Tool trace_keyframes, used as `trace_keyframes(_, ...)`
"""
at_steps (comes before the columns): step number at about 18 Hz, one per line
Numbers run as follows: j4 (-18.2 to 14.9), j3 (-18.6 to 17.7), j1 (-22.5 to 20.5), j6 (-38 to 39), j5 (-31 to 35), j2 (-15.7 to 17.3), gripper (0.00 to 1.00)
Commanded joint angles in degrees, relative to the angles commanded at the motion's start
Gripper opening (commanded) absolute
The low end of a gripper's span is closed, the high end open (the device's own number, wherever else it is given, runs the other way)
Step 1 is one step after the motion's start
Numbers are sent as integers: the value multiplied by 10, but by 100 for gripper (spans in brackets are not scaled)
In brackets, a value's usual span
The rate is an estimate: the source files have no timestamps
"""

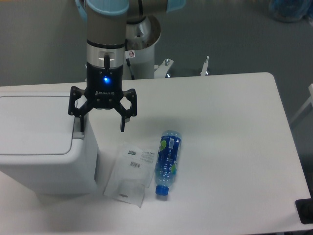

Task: Open the trash can
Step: 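Press the lid edge with the gripper to flip it open, then raise the gripper away from the opened trash can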

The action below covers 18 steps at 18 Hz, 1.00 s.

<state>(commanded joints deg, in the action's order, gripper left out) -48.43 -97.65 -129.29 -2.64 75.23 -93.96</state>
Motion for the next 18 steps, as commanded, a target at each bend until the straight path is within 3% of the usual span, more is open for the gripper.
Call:
trace_keyframes(14,0,6,-6,-4,-1,0,100)
trace_keyframes(18,-1,26,-7,-1,-2,25,100)
